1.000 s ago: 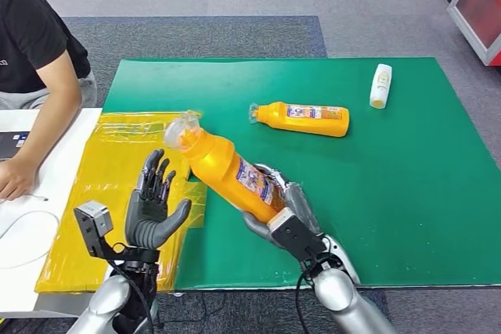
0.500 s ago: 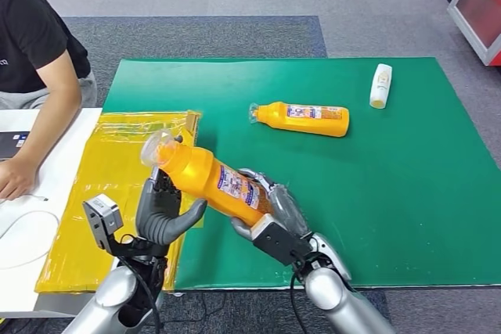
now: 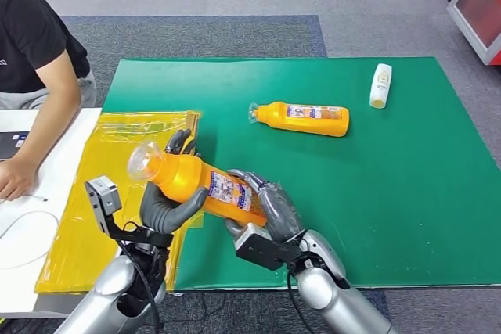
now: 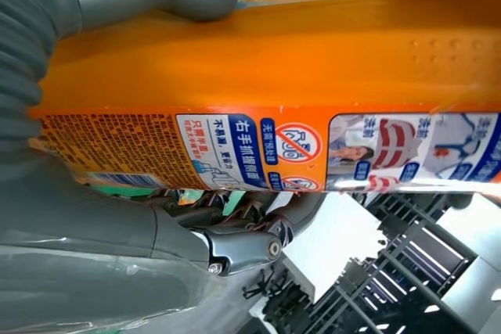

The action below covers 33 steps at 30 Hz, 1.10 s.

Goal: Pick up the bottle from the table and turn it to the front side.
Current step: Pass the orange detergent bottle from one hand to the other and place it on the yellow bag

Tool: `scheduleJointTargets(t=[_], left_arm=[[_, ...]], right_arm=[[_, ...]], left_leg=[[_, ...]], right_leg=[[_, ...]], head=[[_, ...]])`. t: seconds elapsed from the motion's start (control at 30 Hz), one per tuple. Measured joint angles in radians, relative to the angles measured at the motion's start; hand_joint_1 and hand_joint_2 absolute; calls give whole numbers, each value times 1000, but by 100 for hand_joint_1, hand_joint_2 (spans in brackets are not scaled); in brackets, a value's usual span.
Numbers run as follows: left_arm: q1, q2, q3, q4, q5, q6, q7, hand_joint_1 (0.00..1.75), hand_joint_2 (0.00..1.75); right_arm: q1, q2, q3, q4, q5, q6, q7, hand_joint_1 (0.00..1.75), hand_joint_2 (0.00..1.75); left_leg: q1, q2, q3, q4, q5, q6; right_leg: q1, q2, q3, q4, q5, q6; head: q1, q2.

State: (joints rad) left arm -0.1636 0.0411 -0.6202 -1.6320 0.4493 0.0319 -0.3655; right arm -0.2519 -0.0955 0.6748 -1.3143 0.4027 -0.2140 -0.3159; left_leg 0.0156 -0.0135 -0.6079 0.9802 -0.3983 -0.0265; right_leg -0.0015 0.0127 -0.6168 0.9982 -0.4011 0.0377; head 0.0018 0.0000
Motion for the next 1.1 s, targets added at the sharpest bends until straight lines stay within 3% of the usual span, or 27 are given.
scheduleJointTargets(t=[0.23, 0.37, 0.83, 0.87, 0.97, 1.0, 1.1], left_arm=[[-16, -11, 0, 0, 29, -3, 28, 7, 175], [-25, -17, -1, 2, 37, -4, 38, 168, 175], [-46, -25, -10, 3, -28, 17, 1, 175, 175], [-46, -25, -12, 3, -39, 23, -5, 175, 175], [-46, -25, -18, 3, -69, 44, -27, 175, 175], [-46, -25, -20, 3, -79, 52, -34, 175, 175], [-42, -23, -18, 3, -113, 85, -49, 175, 175]], right_arm=[[-7, 0, 5, -4, -4, 0, 0, 175, 175], [-7, 0, 5, -12, -18, 0, 0, 175, 175], [-25, 6, 7, -15, -38, -2, -1, 170, 175], [-25, 6, 8, -15, -39, -2, -1, 151, 175], [-23, 6, 13, -19, -41, -2, -1, 41, 175], [-22, 6, 15, -21, -43, -2, 0, 17, 175], [-14, 6, 15, -25, -54, -6, -1, 2, 175]], left_leg=[[0, 0, 0, 0, 0, 0], [0, 0, 0, 0, 0, 0], [0, 0, -1, 0, 0, 0], [0, 0, -1, 0, 0, 0], [0, 0, -2, 0, 0, 0], [0, 0, -2, 0, 0, 0], [0, 0, -2, 0, 0, 0]], right_leg=[[0, 0, 0, 0, 0, 0], [0, 0, -1, 0, 0, 0], [0, 0, -1, 0, 0, 0], [0, 0, -1, 0, 0, 0], [0, 0, -2, 0, 0, 0], [0, 0, -2, 0, 0, 0], [0, 0, -2, 0, 0, 0]], head=[[0, 0], [0, 0], [0, 0], [0, 0], [0, 0], [0, 0], [0, 0]])
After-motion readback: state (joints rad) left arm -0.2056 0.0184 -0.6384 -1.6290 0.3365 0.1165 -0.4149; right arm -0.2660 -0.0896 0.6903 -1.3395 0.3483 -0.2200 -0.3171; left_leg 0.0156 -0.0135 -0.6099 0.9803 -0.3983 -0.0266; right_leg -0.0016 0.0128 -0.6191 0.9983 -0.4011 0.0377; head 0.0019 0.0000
